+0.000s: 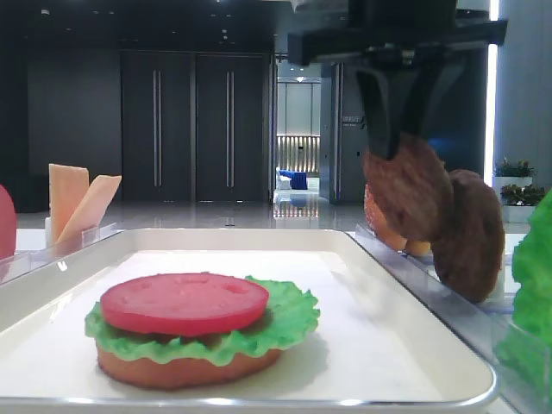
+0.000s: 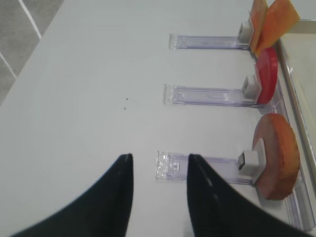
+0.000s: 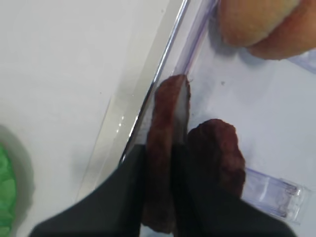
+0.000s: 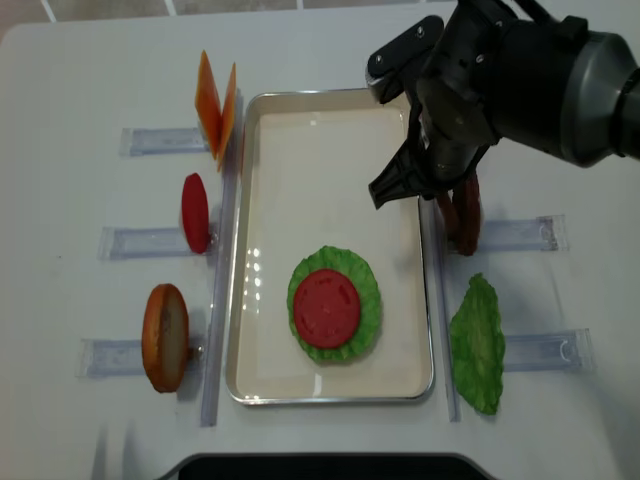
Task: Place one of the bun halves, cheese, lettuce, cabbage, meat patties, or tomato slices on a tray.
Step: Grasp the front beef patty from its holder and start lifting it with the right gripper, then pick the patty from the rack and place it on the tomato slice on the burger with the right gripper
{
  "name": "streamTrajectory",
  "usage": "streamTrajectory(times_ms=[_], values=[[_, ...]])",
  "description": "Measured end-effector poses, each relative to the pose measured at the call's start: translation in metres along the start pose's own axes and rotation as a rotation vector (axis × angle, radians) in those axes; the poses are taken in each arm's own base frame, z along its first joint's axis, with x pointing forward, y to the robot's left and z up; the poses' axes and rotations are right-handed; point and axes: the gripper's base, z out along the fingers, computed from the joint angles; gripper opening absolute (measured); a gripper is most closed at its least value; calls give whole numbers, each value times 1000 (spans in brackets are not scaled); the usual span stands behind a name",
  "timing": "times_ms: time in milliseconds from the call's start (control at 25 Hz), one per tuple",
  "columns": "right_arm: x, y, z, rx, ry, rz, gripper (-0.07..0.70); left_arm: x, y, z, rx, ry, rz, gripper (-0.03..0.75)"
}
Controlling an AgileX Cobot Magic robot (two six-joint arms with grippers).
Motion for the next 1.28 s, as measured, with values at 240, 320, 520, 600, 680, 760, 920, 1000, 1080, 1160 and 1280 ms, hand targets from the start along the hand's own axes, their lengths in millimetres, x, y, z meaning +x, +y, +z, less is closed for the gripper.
streamTrajectory(times_ms=[240, 320, 520, 600, 680, 760, 920, 1000, 1080, 1160, 1280], values=[[7, 4, -51, -44, -97, -6, 118, 0, 0, 0, 0, 0, 1, 282], [11, 6, -66, -64, -121, -2, 118, 0, 0, 0, 0, 0, 3, 282], [29, 8, -103, -97, -136, 13, 118, 0, 0, 0, 0, 0, 3, 282], [38, 7, -117, -113, -136, 25, 118, 0, 0, 0, 0, 0, 3, 282], [47, 4, -132, -139, -148, 45, 118, 0, 0, 0, 0, 0, 3, 282], [55, -1, -145, -155, -155, 60, 118, 0, 0, 0, 0, 0, 3, 282], [69, -12, -165, -180, -168, 87, 118, 0, 0, 0, 0, 0, 3, 282], [74, -14, -173, -205, -181, 90, 116, 0, 0, 0, 0, 0, 3, 282], [79, -15, -179, -245, -183, 84, 116, 0, 0, 0, 0, 0, 3, 282], [82, -13, -183, -288, -175, 74, 115, 0, 0, 0, 0, 0, 3, 282], [89, -7, -176, -340, -120, 53, 115, 0, 0, 0, 0, 0, 3, 282]])
